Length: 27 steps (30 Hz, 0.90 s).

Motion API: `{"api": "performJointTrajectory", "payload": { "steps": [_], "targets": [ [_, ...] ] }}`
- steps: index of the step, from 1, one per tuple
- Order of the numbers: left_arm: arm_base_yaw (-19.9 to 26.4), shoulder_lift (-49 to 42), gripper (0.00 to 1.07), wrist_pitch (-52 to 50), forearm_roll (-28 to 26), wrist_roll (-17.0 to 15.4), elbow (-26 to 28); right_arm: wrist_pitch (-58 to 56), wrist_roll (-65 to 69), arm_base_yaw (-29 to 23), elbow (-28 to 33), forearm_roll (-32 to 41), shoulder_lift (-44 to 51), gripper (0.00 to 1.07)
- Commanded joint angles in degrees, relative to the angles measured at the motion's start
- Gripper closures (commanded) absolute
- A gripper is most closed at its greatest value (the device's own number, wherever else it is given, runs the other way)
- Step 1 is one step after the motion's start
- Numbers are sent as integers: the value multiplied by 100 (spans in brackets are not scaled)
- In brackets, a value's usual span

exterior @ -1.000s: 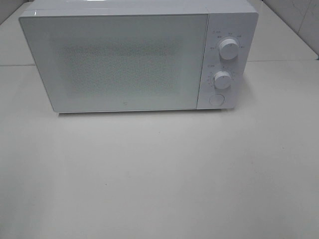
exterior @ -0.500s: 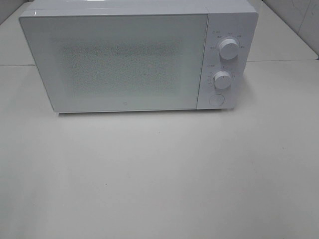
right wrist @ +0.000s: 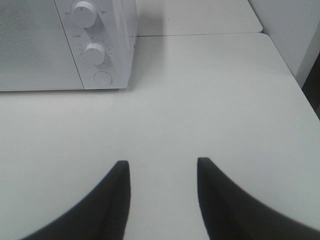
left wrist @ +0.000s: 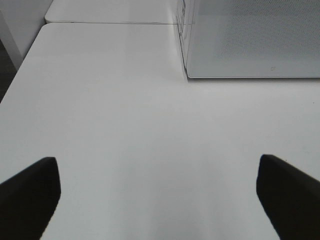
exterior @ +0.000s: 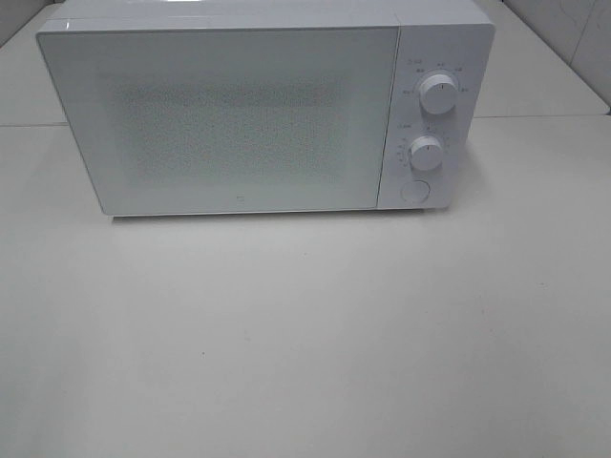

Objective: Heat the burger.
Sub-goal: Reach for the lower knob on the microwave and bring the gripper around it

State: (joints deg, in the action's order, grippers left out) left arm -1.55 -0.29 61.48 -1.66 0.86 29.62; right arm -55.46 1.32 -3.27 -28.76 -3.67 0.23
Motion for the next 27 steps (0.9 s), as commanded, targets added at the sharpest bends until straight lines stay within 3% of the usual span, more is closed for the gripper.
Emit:
{"api": "performJointTrajectory", "payload": {
  "steps": [1,27],
  "targets": [
    [17,-120,6,-6,17,-29,6,34,-34,29,40,17,149,62],
    [17,-115,6,-6,17,-29,6,34,-34,29,40,17,149,62]
  ]
}}
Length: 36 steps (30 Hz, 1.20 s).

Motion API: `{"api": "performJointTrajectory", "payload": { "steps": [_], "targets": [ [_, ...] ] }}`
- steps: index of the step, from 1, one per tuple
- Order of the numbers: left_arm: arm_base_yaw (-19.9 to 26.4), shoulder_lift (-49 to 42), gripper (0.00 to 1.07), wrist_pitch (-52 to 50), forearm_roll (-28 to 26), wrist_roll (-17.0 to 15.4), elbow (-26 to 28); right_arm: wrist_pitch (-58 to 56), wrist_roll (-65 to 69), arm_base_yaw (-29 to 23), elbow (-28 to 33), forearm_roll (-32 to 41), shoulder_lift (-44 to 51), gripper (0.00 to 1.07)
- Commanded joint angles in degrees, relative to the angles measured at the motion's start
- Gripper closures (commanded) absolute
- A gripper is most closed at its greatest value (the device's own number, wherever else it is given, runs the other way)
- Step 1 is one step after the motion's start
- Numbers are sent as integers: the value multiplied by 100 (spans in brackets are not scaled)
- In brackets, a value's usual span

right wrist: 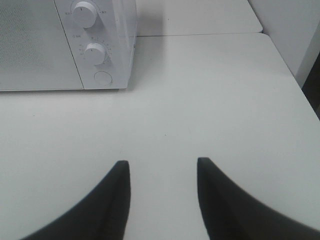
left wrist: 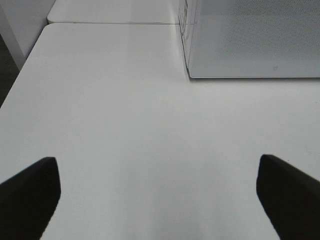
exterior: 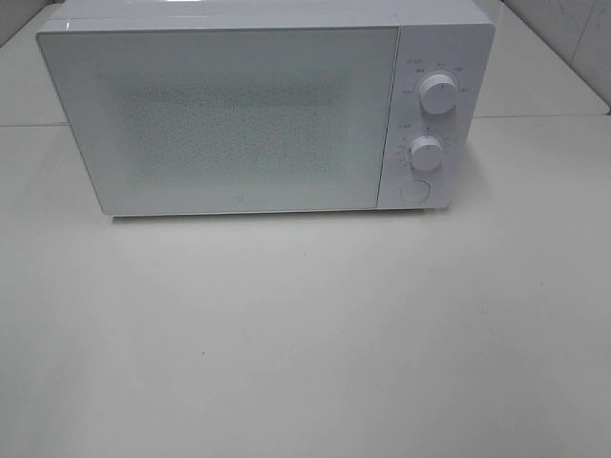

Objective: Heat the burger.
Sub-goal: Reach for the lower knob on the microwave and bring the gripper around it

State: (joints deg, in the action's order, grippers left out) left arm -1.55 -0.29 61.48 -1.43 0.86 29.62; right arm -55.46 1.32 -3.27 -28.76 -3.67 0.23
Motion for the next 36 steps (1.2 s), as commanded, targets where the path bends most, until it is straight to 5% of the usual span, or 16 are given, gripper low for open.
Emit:
{"api": "performJointTrajectory", "payload": {
  "steps": [1,11,14,18,21,26,36],
  "targets": [
    [17,-115,6,-6,-6,-29,6,34,-34,29,40,17,149,62],
    [17,-80,6,-6,-6,-29,6,40,-63,29,40,17,149,59],
    [17,-80,6,-6,-6,-29,6,40,-57,29,40,11,149,48],
    [17,-80,6,-6,-6,-29,6,40,-52,29,40,11,149,20],
    [17,-80,6,-6,-6,-29,6,46,-63,29,40,-34,143,13],
    [17,-80,6,-6,-6,-29,6,384,-92,29,-109,-46,-11,17],
    [17,-80,6,-6,-6,-29,6,3146,-74,29,-11,-183,-1713,21]
  ]
}}
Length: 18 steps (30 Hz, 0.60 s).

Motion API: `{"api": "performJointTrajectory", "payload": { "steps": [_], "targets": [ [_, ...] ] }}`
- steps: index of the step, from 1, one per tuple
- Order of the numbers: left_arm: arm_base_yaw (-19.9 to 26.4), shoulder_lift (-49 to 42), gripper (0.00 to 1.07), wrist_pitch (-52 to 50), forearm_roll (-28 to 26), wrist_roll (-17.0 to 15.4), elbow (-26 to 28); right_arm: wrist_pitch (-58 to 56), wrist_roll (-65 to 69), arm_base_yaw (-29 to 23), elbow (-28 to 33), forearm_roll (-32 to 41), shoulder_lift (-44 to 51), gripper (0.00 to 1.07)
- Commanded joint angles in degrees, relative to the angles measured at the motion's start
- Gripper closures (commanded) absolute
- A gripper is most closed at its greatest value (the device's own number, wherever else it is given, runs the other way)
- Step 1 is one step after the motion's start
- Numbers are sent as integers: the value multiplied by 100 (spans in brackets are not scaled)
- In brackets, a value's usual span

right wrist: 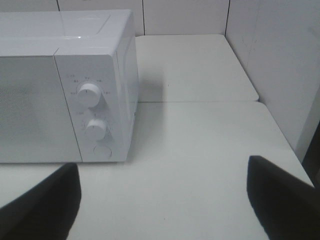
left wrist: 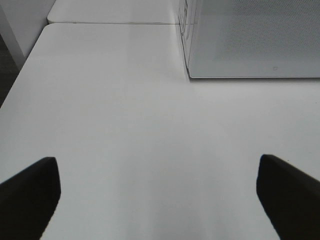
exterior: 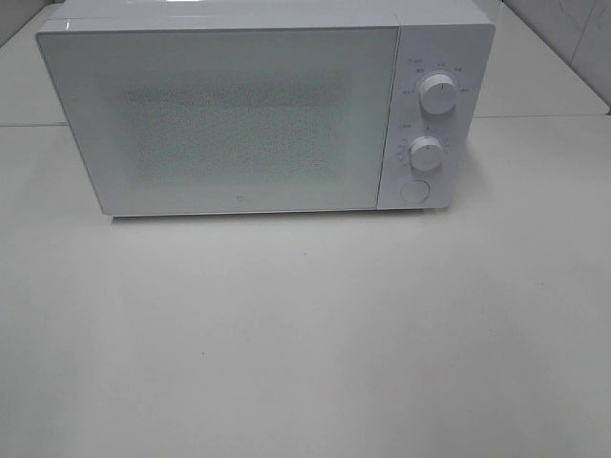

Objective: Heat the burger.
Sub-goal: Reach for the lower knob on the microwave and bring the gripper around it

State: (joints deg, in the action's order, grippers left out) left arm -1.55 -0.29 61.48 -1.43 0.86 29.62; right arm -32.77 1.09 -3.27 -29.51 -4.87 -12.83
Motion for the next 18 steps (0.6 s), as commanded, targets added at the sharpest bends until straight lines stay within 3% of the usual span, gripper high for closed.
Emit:
{"api": "performJointTrajectory", "payload": {
  "steps": [1,11,13,18],
  "targets": [
    [17,-80,6,-6,-6,-29,6,1616,-52,29,138,-69,-728,22],
    [17,-80,6,-6,-6,-29,6,4549,-52,29,722,-74,-2126,31],
    [17,-80,6,-6,-6,-29,6,5512,-52,29,951,-17,-2905,31],
    [17,-80,6,-6,-6,-29,6,6469,-52,29,1008,-11,-3885,31]
  ]
}}
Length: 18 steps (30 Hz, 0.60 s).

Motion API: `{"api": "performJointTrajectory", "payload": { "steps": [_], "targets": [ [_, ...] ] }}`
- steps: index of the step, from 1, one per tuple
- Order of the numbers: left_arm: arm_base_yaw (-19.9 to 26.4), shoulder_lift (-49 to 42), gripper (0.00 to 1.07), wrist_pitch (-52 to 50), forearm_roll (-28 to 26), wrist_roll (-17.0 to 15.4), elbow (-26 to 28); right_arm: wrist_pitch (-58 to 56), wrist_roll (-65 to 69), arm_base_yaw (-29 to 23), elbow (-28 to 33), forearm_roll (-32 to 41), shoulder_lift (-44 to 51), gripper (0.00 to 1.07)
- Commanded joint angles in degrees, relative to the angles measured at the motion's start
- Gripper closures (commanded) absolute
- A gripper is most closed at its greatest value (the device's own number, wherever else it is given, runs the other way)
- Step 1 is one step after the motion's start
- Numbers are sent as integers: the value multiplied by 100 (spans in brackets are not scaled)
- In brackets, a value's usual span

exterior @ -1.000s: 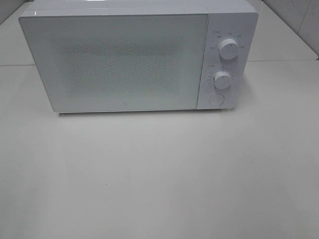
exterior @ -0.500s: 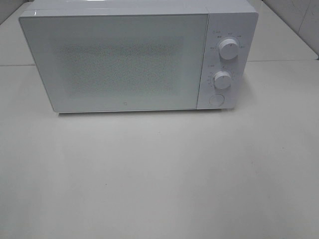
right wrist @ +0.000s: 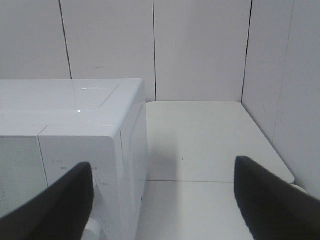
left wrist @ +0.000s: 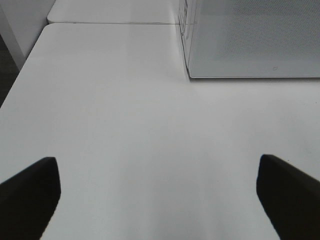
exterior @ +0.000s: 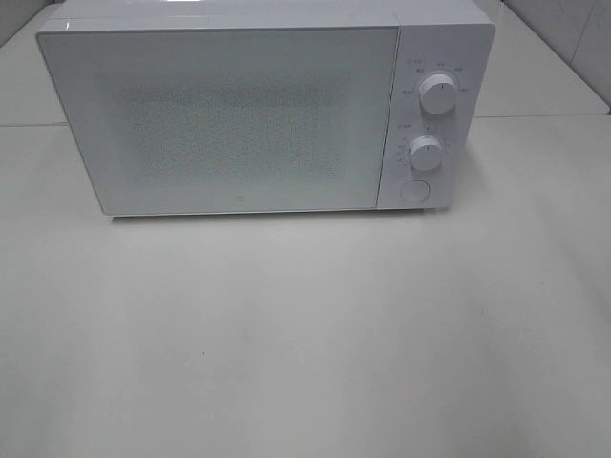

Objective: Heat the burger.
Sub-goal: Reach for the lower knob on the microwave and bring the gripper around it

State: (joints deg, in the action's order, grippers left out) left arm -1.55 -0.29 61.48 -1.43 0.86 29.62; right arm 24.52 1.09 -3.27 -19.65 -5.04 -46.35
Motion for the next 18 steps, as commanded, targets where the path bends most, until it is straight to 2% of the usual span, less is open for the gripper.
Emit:
{"api": "performJointTrajectory", "payload": {
  "steps": [1,2,4,5,7,11,16,18],
  "targets": [
    [17,-80,6,-6,-6,-29,6,1226,-52,29,23,63,-1049,31],
    [17,-80,6,-6,-6,-29,6,1226,-52,29,23,63,-1049,31],
    [17,-80,6,-6,-6,-29,6,1994,-52,23,23,264,-1862,31],
    [17,-80,6,-6,-6,-29,6,1994,-52,23,23,264,-1862,31],
    [17,-80,6,-6,-6,-29,6,2750,-52,11,23,286,-2492,31],
    [17,-80,6,-6,-6,-29,6,3260,-17,6,23,286,-2956,31],
    [17,-80,6,-6,-6,-29,6,3856,-189,-476,23,808,-3541,31],
    [17,-80,6,-6,-6,-29,6,4085,-453,-894,23,1312,-3902,31]
  ]
}}
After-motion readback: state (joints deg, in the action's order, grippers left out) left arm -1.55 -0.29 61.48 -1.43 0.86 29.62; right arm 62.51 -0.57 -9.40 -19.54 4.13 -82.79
